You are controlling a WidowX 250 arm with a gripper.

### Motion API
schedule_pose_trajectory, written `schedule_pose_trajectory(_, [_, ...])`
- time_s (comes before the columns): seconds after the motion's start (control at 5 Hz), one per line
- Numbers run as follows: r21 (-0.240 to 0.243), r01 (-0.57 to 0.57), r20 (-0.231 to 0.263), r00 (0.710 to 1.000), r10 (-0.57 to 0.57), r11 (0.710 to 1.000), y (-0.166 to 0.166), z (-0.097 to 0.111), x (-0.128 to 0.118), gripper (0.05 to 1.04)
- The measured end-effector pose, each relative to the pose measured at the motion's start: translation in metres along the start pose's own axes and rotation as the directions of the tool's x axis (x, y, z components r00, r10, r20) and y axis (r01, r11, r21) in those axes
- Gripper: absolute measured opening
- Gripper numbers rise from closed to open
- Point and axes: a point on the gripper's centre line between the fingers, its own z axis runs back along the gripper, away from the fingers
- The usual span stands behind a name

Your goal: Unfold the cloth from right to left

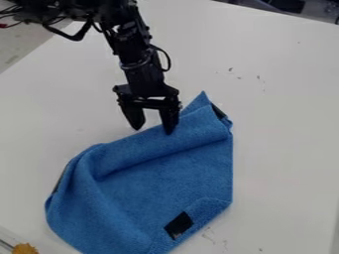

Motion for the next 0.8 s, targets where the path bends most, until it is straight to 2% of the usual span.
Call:
schedule_pose_trajectory(0.4, [0.012,-0.005,-0.044,0.999,0.006,1.0,0.002,0.0,-0.003,0.375])
schedule_pose_trajectory(0.6, [0.028,-0.005,-0.063,0.998,0.007,1.0,0.001,0.001,-0.004,0.159])
schedule_pose_trajectory(0.8, [0.055,0.009,-0.064,0.998,-0.006,0.998,-0.003,0.01,-0.002,0.063])
